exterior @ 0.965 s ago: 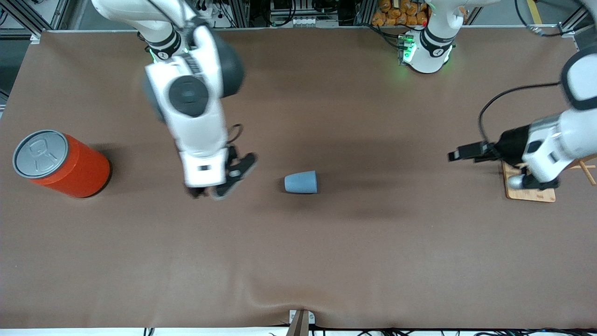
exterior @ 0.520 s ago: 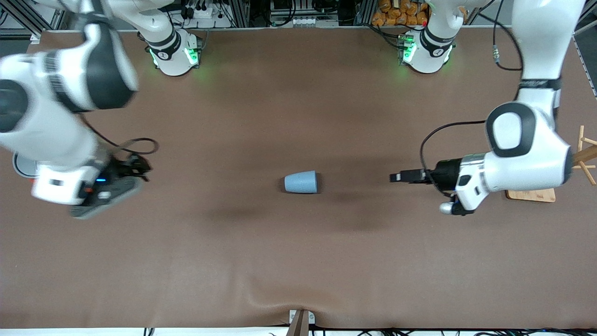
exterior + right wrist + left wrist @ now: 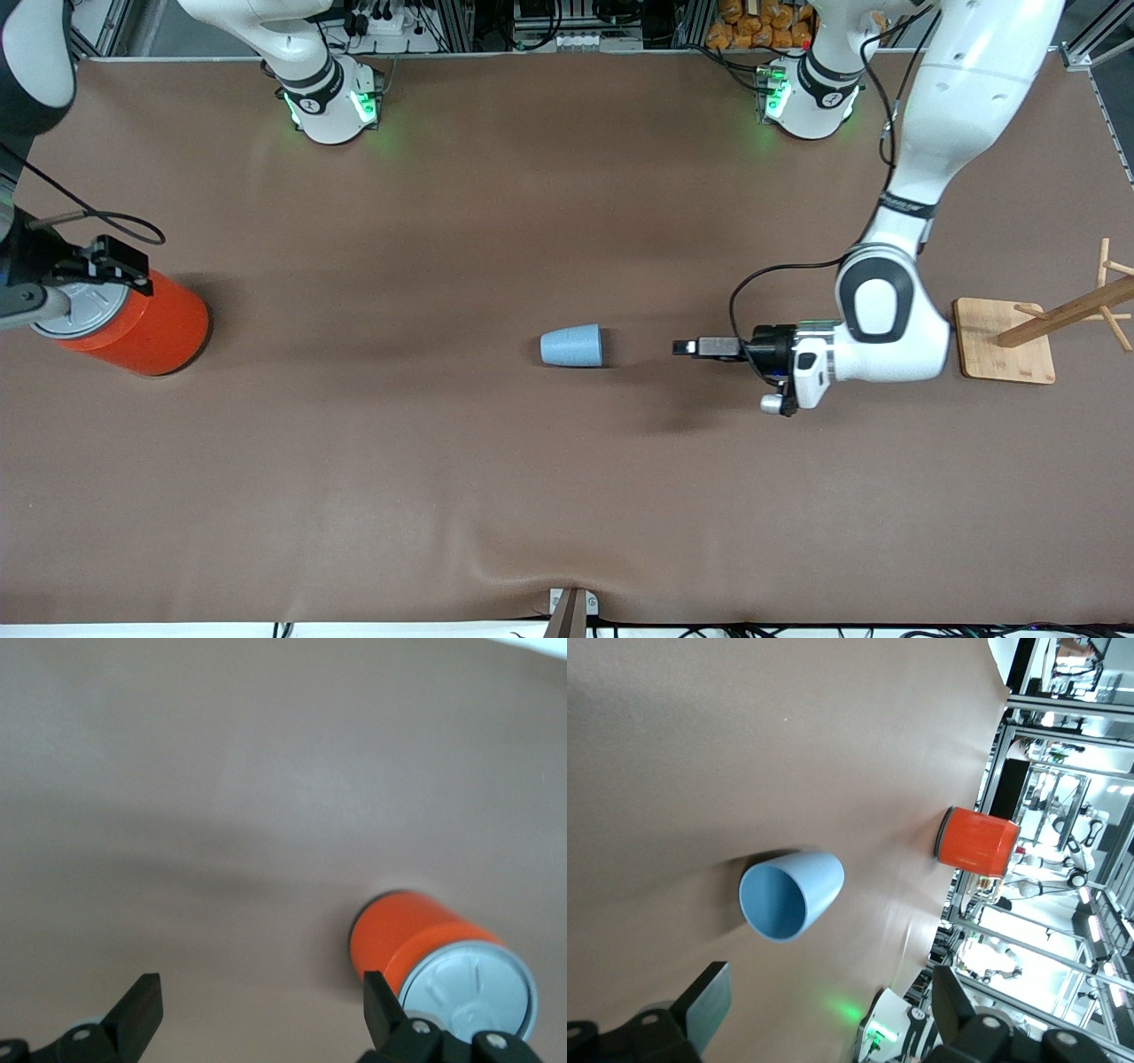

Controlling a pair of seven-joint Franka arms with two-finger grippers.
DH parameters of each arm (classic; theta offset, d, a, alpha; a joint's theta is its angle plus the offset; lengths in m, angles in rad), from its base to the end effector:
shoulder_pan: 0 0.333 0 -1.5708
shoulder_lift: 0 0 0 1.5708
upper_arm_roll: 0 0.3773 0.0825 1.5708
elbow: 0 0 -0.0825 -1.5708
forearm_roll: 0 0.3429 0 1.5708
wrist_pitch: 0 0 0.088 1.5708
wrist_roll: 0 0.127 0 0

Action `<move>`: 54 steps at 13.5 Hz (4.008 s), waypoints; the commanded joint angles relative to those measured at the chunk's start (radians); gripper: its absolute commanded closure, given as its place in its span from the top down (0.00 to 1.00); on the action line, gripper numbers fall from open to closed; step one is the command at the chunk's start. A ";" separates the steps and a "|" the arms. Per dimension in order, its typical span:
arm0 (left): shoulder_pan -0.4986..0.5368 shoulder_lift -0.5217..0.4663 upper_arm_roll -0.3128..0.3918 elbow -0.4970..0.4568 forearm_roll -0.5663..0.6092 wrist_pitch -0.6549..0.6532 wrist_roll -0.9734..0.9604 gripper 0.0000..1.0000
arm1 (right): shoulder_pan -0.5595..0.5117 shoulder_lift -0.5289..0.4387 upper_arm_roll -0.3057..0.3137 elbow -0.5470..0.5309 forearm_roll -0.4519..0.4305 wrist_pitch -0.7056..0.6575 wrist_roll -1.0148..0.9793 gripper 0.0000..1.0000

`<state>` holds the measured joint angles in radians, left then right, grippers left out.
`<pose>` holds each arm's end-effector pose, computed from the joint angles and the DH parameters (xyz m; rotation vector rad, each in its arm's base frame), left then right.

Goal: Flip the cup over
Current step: 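Grasp the blue cup's base end with the left gripper, then lift the blue cup with the left gripper and turn it opening-up, then lower the blue cup upright onto the table beside the wooden stand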

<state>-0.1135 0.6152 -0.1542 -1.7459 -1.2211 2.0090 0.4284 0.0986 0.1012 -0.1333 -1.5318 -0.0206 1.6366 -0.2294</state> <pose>0.6234 -0.2304 0.3046 2.0350 0.1132 -0.2580 0.5555 -0.0173 0.6349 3.0923 0.3051 0.0000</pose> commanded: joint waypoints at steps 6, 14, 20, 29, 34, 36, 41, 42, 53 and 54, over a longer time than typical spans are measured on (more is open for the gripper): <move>-0.109 0.127 -0.002 0.034 -0.282 0.045 0.173 1.00 | -0.146 -0.103 0.090 -0.087 0.042 -0.023 0.160 1.00; -0.182 0.173 -0.001 0.034 -0.397 0.094 0.211 1.00 | -0.146 -0.133 0.113 -0.080 0.048 -0.073 0.226 1.00; -0.228 0.212 -0.001 0.077 -0.416 0.119 0.210 1.00 | -0.135 -0.127 0.104 -0.019 0.048 -0.132 0.217 1.00; -0.238 0.242 0.004 0.097 -0.408 0.139 0.239 0.00 | -0.145 -0.118 0.110 0.044 0.050 -0.247 0.214 1.00; -0.224 0.238 0.005 0.097 -0.413 0.134 0.257 0.00 | -0.146 -0.103 0.109 0.041 0.068 -0.235 0.213 1.00; -0.216 0.222 0.007 0.098 -0.408 0.125 0.219 0.00 | -0.148 -0.103 0.107 0.042 0.073 -0.235 0.213 1.00; -0.160 0.111 0.007 0.143 -0.291 -0.001 -0.098 0.00 | -0.146 -0.109 0.109 0.047 0.073 -0.248 0.216 1.00; -0.163 0.071 0.008 0.154 -0.203 -0.001 -0.191 0.00 | -0.142 -0.106 0.110 0.047 0.071 -0.245 0.217 1.00; 0.001 -0.326 0.021 -0.068 0.956 -0.004 -0.539 0.00 | -0.149 -0.104 0.109 0.047 0.073 -0.236 0.216 1.00; 0.041 -0.378 0.021 -0.125 1.029 0.008 -0.539 0.00 | -0.149 -0.104 0.109 0.047 0.073 -0.235 0.217 1.00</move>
<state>-0.1093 0.3604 -0.1284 -1.7433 -0.3210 1.9943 -0.0967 -0.0440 -0.0058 -0.0250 -1.4999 0.0322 1.4066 -0.0220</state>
